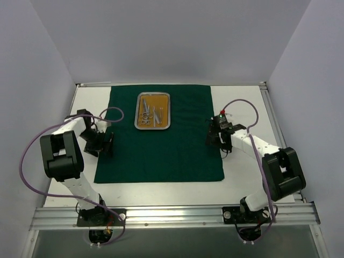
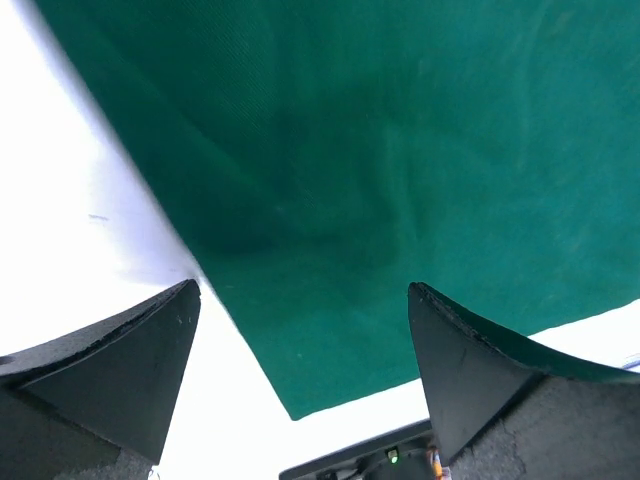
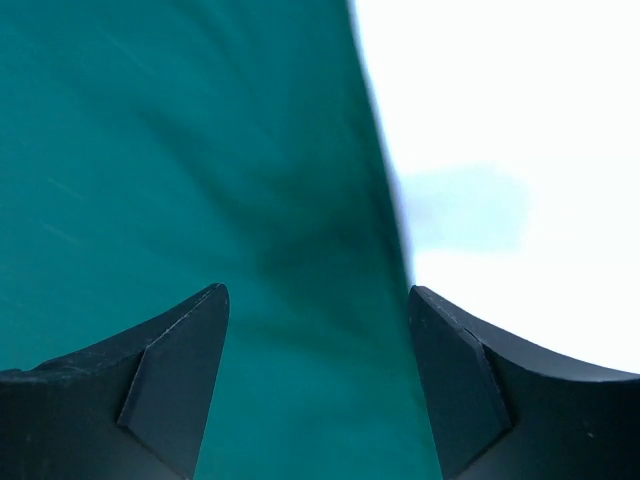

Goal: Open and lay out the surgical kit
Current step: Move the container from the surgical kit, then move the surgical kit to the surgical kit.

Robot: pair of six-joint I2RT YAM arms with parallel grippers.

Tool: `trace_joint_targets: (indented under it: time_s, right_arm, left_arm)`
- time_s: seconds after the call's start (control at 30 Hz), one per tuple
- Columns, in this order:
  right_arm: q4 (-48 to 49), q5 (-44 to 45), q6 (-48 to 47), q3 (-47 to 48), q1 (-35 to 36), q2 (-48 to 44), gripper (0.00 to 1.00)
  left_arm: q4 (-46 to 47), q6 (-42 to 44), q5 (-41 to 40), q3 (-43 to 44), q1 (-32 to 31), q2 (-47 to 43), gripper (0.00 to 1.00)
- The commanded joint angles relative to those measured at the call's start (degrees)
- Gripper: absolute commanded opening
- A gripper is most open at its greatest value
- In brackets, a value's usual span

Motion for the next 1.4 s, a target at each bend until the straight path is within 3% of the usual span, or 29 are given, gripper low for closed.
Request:
trace_joint_targets:
  time_s: [0.0, 0.2, 0.27, 0.3, 0.33, 0.37, 0.43, 0.5, 0.53, 0.6, 0.87, 1.3, 1.37]
  right_arm:
    - [-4.31, 2.10, 2.83, -5.84, -0.30, -6.41, 0.68]
    - [0.15, -1.93, 4.95, -14.99, -0.30, -8.00, 0.67]
    - [2.09, -4.38, 5.38, -16.40, -0.30, -6.51, 0.60]
    - [3.49, -5.09, 5.56, -17.36, -0.30, -5.98, 0.56]
    - [4.03, -5.19, 5.91, -17.72, -0.30, -5.72, 0.46]
    - [4.56, -7.10, 6.09, -18.16, -0.30, -5.98, 0.40]
    - [4.56, -6.86, 6.88, -19.21, -0.30, -7.99, 0.29]
    - [4.12, -6.16, 7.93, -19.92, -0.30, -9.84, 0.19]
    - [4.12, -6.24, 8.20, -20.01, -0.30, -11.41, 0.09]
    - [3.42, -6.24, 8.90, -20.18, -0.30, -12.48, 0.00]
    - [-4.65, -2.29, 11.36, -20.27, -0.30, -20.29, 0.00]
    - [-20.75, 3.77, 17.86, -19.31, 0.14, -38.31, 0.00]
    - [-22.06, 3.95, 18.65, -19.48, 0.23, -39.29, 0.06]
  left_arm:
    - [1.11, 3.56, -1.81, -2.97, -0.50, -1.13, 0.94]
    - [3.49, 5.15, -4.55, -5.18, -0.76, 1.33, 0.94]
    - [4.01, 5.32, -3.93, -4.83, -1.38, 2.12, 1.00]
    - [4.10, 5.67, -2.97, -4.83, -1.73, 2.82, 0.92]
    - [4.10, 6.02, -2.18, -4.74, -2.69, 3.26, 0.84]
    - [4.02, 6.29, -1.74, -4.92, -3.31, 4.05, 0.67]
    - [3.67, 7.17, -0.85, -5.01, -4.45, 4.93, 0.50]
    - [3.58, 7.87, -0.15, -5.36, -5.51, 5.11, 0.12]
    - [3.66, 8.14, 0.03, -5.53, -5.60, 4.94, 0.03]
    - [3.05, 9.10, 1.08, -5.80, -5.42, 3.71, 0.02]
    - [-2.22, 14.99, 2.67, -9.75, -1.12, -4.98, 0.02]
    - [-12.06, 22.19, 1.25, -14.06, -0.85, -14.75, 0.02]
    - [-14.00, 22.90, 1.78, -13.36, -0.94, -15.45, 0.02]
